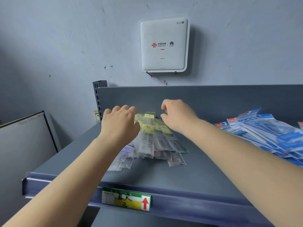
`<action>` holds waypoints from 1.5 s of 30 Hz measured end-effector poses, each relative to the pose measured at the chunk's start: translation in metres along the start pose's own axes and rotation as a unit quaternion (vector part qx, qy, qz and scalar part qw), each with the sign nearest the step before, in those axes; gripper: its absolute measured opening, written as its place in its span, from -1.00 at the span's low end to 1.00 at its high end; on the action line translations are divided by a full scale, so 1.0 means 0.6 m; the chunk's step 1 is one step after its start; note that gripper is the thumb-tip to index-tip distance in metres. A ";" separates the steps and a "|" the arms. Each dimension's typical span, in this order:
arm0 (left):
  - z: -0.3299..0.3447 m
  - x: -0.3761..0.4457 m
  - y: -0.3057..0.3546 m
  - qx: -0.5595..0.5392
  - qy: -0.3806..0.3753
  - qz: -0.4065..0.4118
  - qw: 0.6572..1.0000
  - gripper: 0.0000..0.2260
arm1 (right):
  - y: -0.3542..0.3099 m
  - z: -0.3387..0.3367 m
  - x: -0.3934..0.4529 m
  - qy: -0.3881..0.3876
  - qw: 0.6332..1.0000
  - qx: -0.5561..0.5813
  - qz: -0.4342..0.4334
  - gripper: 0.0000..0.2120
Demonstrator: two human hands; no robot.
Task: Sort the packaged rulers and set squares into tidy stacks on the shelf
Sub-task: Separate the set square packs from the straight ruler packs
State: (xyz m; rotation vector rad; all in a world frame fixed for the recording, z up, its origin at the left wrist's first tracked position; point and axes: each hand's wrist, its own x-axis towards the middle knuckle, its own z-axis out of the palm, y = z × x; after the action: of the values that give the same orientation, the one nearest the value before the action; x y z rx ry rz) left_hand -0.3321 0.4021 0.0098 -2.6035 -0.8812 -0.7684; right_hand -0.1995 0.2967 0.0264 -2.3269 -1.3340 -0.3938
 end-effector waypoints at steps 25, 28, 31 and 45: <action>-0.075 0.018 0.672 -0.061 0.003 0.206 0.977 -0.72 | 0.532 -0.262 -0.298 0.040 0.949 -0.306 -0.068 -0.72; -0.076 0.014 0.743 -0.072 -0.002 0.218 0.973 -0.75 | 0.605 -0.290 -0.331 0.043 0.954 -0.294 -0.037 -0.75; -0.068 0.012 0.803 -0.070 -0.028 0.229 0.970 -0.71 | 0.679 -0.312 -0.360 0.023 0.957 -0.288 0.001 -0.73; -0.014 -0.003 0.910 -0.180 -0.229 0.279 0.915 -0.58 | 0.859 -0.303 -0.385 -0.152 0.968 -0.162 0.119 -0.63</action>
State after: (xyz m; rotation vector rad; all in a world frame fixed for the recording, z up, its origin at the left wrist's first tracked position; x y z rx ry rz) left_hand 0.0065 -0.0237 -0.0365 -3.1900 -0.0418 -0.1680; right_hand 0.1264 -0.1954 -0.0326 -2.8797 -1.1663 -0.1930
